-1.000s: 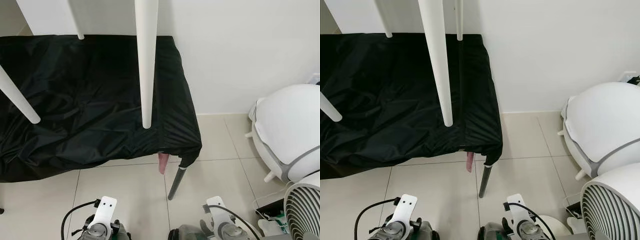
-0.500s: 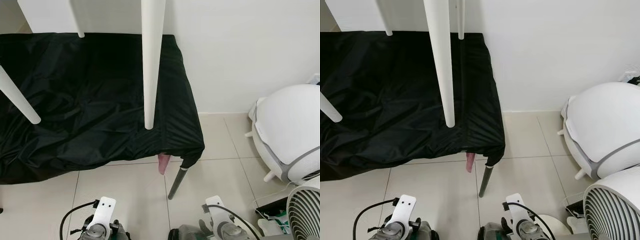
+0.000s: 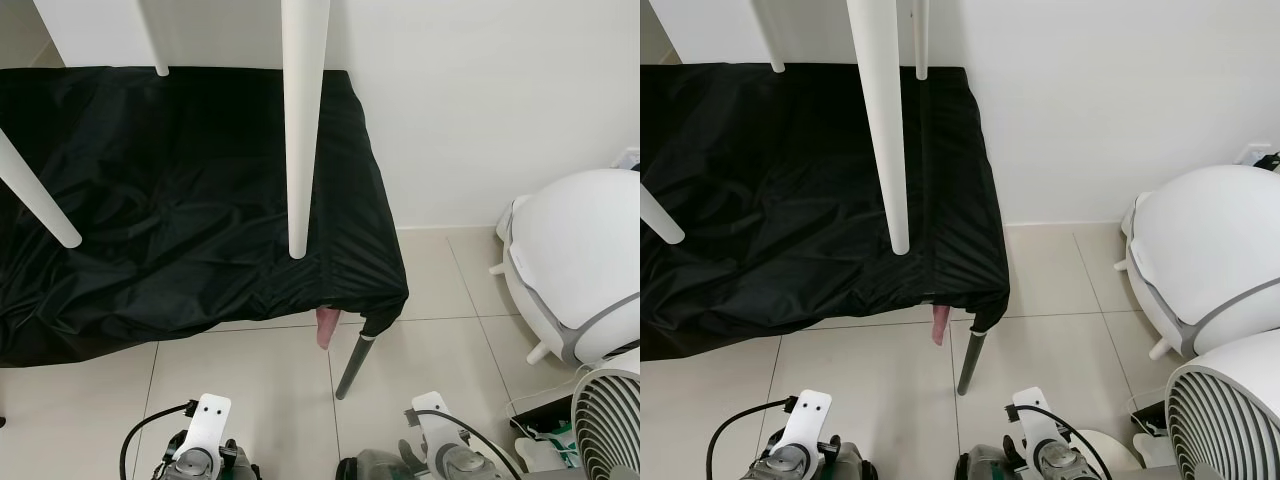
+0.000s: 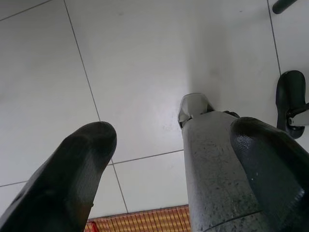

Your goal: Building children table

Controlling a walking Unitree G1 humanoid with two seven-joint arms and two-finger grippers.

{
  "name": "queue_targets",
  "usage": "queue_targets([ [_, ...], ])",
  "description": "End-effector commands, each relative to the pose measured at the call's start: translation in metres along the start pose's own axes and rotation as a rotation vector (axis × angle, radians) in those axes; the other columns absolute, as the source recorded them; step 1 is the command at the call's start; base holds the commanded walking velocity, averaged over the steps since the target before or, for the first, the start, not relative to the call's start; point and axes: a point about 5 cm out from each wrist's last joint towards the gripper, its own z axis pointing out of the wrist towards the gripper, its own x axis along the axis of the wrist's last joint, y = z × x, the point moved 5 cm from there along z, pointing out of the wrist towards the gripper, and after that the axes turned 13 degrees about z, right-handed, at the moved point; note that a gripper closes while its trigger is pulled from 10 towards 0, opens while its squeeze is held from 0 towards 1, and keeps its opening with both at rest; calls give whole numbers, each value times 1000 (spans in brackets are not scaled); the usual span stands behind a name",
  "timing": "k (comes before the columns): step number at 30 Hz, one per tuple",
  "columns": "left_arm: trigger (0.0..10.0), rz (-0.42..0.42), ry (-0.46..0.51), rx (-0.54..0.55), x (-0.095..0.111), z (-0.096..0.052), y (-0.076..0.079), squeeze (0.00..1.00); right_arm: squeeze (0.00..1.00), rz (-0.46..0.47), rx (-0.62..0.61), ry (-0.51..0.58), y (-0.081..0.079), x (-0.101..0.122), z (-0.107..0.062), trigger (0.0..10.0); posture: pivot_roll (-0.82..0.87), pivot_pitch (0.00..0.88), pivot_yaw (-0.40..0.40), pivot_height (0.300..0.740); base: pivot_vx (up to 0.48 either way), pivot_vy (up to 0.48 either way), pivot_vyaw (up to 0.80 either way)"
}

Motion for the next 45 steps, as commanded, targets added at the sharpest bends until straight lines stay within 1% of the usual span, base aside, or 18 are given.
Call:
queue_targets([
  [1,10000,-14,-46,-2,-12,-2,7,0,0,-1,2,-33,0,-8,-1,10000,-38,0,-24,740,0,0,0],
  [7,10000,-18,-38,-9,-8,-1,7,0,0,19,-8,-30,1,-9,-1,10000,-49,0,-15,740,0,0,0],
  [13,10000,-14,-44,-3,-12,-2,4,0,0,25,-12,-32,1,-11,-2,10000,-53,0,-8,740,0,0,0],
  [22,10000,-9,-46,-4,-13,-2,5,0,0,42,-11,-34,-5,-14,-2,10000,-55,0,1,740,0,0,0],
  [25,10000,-6,-44,-4,-13,-2,5,0,0,40,-9,-28,-8,-13,-1,10000,-54,0,1,740,0,0,0],
  [31,10000,-7,-41,-3,-12,-2,5,0,0,35,-6,-20,-10,-9,0,10000,-50,0,-1,740,0,0,0],
  [41,10000,-7,-34,-3,-9,-1,7,0,0,36,-10,-14,-7,-6,0,10000,-48,0,1,740,0,0,0],
  [45,10000,-30,-21,-10,-8,-2,8,0,0,37,-14,-15,-6,-6,0,10000,-49,0,2,740,0,0,0],
])
